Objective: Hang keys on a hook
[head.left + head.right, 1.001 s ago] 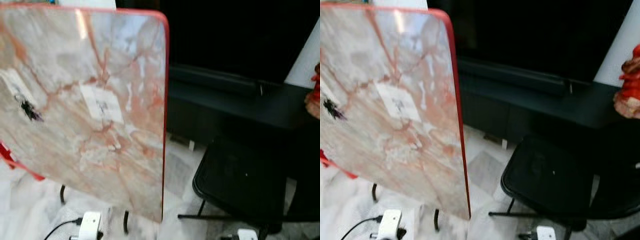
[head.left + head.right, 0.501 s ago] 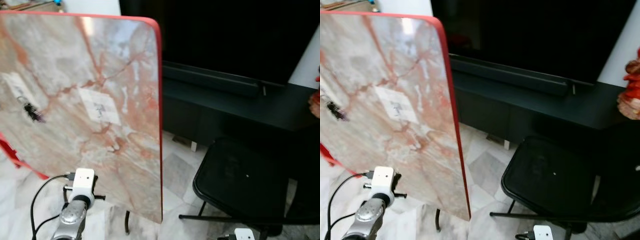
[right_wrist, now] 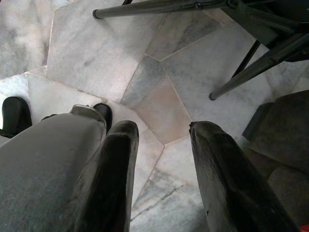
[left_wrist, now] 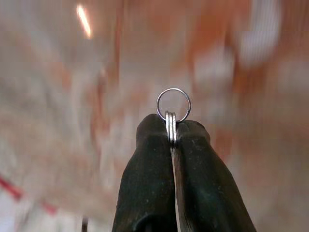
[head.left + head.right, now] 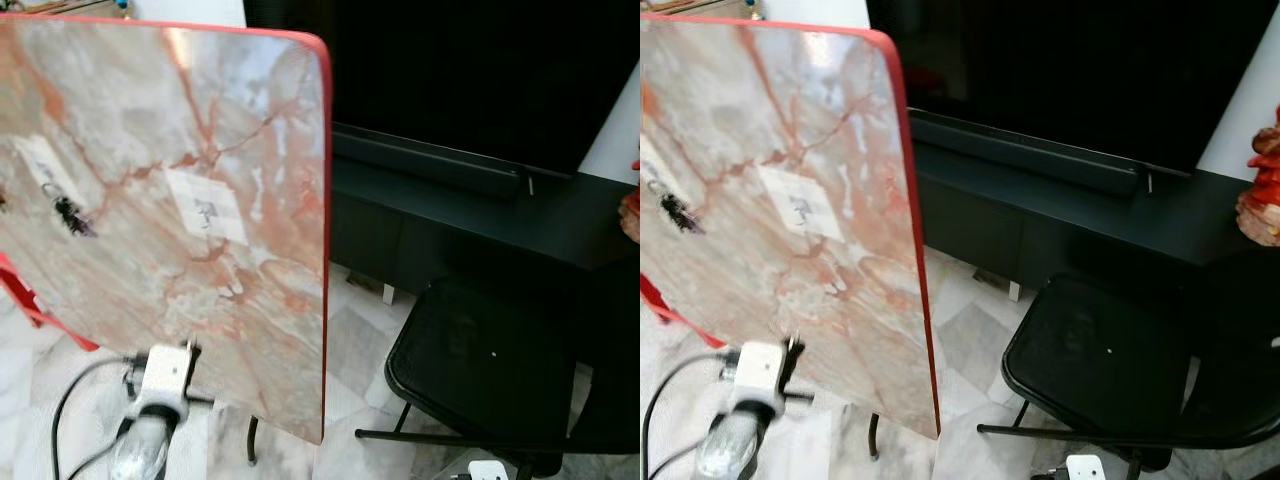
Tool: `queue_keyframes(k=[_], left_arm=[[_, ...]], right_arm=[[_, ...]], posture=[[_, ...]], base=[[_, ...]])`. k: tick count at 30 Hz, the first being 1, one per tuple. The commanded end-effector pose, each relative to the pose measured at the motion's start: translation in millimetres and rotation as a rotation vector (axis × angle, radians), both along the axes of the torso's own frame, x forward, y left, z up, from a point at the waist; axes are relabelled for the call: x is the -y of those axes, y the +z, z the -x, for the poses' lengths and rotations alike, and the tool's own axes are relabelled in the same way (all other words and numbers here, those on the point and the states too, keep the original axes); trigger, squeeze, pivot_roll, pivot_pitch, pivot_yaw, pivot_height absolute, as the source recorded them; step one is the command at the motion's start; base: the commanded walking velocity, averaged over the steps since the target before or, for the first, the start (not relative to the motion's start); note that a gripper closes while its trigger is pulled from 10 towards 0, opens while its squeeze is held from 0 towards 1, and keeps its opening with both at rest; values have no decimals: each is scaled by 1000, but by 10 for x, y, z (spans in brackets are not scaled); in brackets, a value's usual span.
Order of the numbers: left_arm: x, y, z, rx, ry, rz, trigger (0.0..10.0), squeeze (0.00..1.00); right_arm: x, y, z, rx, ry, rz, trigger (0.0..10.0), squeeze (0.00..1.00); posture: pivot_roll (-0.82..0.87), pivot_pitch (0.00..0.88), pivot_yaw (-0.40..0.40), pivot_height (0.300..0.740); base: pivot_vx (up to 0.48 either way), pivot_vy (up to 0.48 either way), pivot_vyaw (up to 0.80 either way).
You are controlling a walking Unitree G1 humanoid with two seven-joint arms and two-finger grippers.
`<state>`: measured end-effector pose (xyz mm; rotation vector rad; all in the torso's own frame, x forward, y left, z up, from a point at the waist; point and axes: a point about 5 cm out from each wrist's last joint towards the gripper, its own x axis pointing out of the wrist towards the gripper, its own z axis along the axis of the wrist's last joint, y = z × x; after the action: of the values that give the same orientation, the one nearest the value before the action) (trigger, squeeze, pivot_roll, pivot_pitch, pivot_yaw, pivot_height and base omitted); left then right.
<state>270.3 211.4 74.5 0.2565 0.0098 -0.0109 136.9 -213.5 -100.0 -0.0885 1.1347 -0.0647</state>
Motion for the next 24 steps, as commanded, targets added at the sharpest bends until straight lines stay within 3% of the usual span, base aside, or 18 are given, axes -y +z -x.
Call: queue_keyframes(k=[1,3,12,17,24], left_arm=[[50,77,-41,14,-12,-6,10000,0],[116,195,-94,27,-37,-11,10000,0],[167,299,-85,20,-40,20,10000,0],[218,517,1,82,-60,47,10000,0],[229,560,117,78,-50,48,10000,0]], right_arm=[[2,-2,8,-6,10,0,10000,0],[-4,0,0,-4,20,0,10000,0],[-7,-1,0,-3,12,2,10000,0],[-3,0,-1,-5,26,3,10000,0],[2,3,-6,-5,47,12,10000,0]], posture=[[15,0,-24,708],[1,0,-17,708],[-1,0,-13,708],[7,0,-18,708],[13,0,-19,708]], base=[[0,0,0],[0,0,0],[0,0,0],[0,0,0],[0,0,0]])
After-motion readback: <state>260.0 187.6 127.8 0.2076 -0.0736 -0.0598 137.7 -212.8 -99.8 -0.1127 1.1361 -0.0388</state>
